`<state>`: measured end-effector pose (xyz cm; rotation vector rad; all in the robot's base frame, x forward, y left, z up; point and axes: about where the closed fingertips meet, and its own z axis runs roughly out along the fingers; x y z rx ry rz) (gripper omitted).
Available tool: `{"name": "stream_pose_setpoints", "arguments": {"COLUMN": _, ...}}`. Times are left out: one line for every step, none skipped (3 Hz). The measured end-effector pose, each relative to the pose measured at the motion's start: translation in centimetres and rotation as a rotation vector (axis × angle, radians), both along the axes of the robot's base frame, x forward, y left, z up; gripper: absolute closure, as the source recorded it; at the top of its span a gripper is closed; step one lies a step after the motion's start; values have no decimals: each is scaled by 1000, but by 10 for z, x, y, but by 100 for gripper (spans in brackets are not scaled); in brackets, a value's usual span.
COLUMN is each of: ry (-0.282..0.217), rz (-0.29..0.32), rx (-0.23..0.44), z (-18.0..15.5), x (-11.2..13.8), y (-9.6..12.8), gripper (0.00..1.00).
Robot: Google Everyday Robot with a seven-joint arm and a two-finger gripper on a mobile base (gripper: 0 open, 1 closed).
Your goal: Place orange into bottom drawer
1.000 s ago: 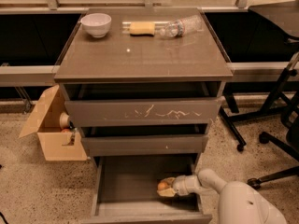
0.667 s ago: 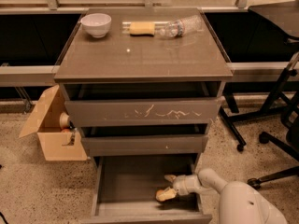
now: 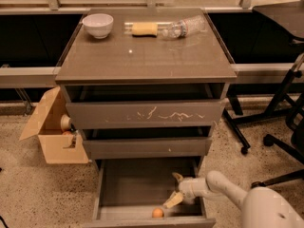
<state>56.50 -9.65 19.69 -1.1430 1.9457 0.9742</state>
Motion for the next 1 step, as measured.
{"name": "stream_pose_setpoints", "arguments": {"ry": -82, "rz": -35, "rx": 31, "z": 54, "x": -37, "y": -20, "gripper": 0}}
